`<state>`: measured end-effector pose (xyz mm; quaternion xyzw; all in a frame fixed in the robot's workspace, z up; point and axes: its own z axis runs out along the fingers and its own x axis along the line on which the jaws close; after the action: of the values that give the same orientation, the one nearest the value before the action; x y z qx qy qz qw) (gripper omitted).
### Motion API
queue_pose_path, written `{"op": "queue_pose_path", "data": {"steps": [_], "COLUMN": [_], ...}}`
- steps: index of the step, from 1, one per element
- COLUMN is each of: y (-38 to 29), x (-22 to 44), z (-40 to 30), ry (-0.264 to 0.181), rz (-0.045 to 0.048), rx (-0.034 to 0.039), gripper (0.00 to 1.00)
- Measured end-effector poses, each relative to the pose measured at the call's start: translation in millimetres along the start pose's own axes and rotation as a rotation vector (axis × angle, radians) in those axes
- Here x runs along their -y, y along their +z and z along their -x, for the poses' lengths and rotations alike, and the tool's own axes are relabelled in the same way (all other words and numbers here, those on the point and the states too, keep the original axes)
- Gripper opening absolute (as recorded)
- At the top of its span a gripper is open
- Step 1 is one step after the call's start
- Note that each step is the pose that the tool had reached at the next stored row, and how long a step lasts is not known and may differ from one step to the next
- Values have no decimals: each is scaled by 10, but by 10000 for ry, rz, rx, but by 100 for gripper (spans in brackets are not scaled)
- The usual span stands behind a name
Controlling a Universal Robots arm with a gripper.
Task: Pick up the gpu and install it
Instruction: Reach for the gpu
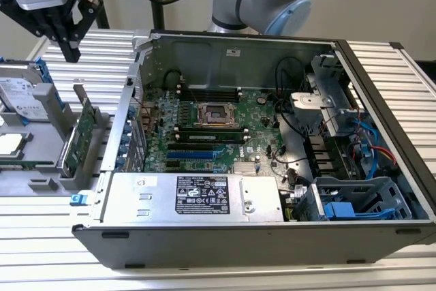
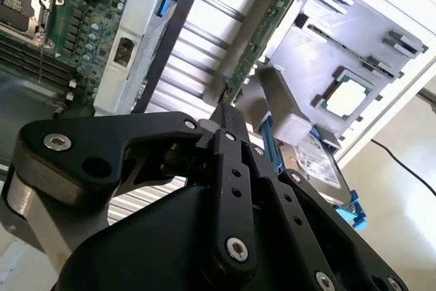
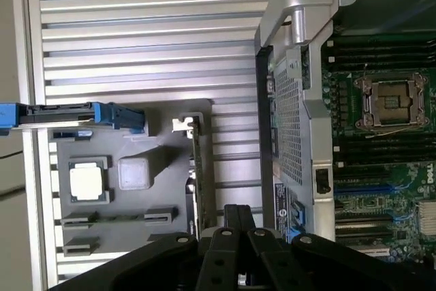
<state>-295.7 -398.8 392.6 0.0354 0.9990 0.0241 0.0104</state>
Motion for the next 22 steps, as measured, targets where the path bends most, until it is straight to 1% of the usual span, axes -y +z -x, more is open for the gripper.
{"op": "queue_pose_path", "data": {"steps": [22], "y": [-7], "x": [22], "z": [-317], "ry": [0], "rz": [-1], "rx": [-1], "gripper": [0]}}
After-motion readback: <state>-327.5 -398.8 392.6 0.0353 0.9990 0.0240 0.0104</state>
